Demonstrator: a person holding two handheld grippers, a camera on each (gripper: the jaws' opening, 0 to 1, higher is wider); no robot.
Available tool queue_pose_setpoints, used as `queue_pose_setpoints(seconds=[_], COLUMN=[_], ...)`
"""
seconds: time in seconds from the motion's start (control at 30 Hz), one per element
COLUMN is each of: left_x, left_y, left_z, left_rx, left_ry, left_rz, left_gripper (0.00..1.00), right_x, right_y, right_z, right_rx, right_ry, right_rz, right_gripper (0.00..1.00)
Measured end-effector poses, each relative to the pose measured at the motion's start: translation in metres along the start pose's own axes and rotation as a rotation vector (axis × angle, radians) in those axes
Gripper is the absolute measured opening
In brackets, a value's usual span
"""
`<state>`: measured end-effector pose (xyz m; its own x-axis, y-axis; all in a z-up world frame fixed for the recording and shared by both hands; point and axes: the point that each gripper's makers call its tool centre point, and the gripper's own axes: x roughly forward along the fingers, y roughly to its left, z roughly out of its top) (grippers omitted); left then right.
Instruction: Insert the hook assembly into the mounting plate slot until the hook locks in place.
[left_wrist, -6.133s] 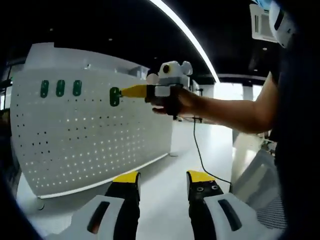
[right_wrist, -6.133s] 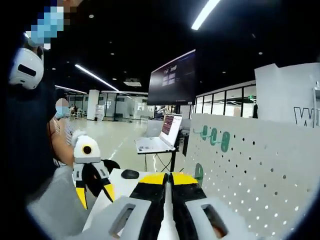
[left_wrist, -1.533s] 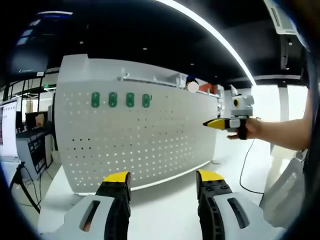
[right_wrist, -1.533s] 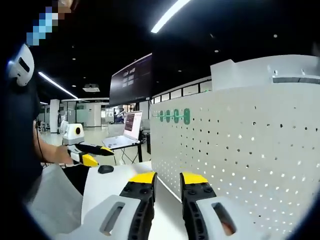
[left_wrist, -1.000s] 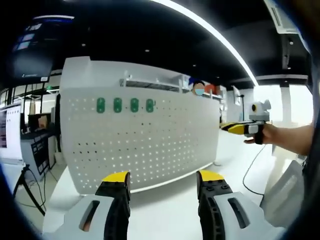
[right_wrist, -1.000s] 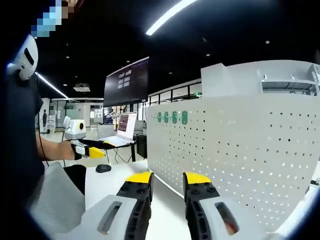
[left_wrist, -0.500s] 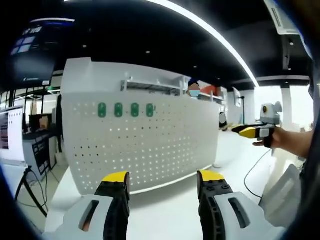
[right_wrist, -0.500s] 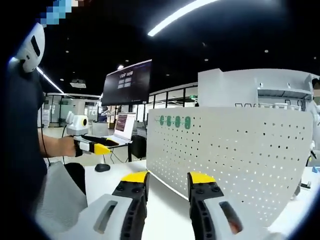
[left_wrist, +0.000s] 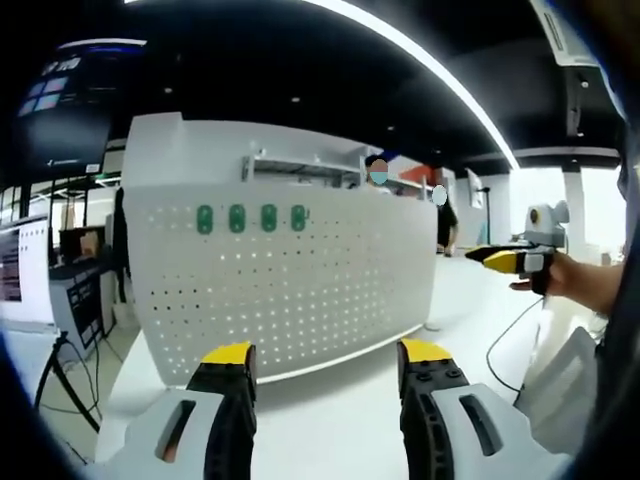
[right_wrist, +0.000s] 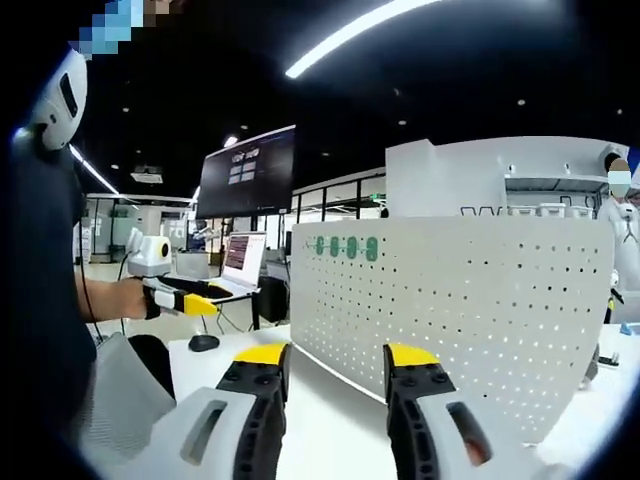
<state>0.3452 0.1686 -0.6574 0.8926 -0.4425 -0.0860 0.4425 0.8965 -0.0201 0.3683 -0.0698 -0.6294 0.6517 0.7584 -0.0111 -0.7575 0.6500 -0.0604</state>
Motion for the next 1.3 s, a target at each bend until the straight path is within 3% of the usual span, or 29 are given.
queue_pose_setpoints(seconds=[0.43, 0.77, 1.3], left_x=[-0.001, 0.001, -0.002], left_y=[-0.003, -0.006, -0.005], left_z=[0.003, 0.007, 0.008], left_rx=[-0.003, -0.002, -0.001], left_ry=[0.003, -0.002, -0.002], left_rz=[-0.005, -0.015, -0.013], left_gripper=[0.61, 0.62, 0.62], right_x=[0.001, 0.001, 0.005], right_y=[0.004, 0.004, 0.014], right_z=[0.001, 0.002, 0.008], right_rx=[0.001, 0.017, 0.01], right_ry=[-0.001, -0.003, -0.011], right_rz=[0.001, -0.004, -0.013], right_gripper=[0.46, 0.64, 0.77])
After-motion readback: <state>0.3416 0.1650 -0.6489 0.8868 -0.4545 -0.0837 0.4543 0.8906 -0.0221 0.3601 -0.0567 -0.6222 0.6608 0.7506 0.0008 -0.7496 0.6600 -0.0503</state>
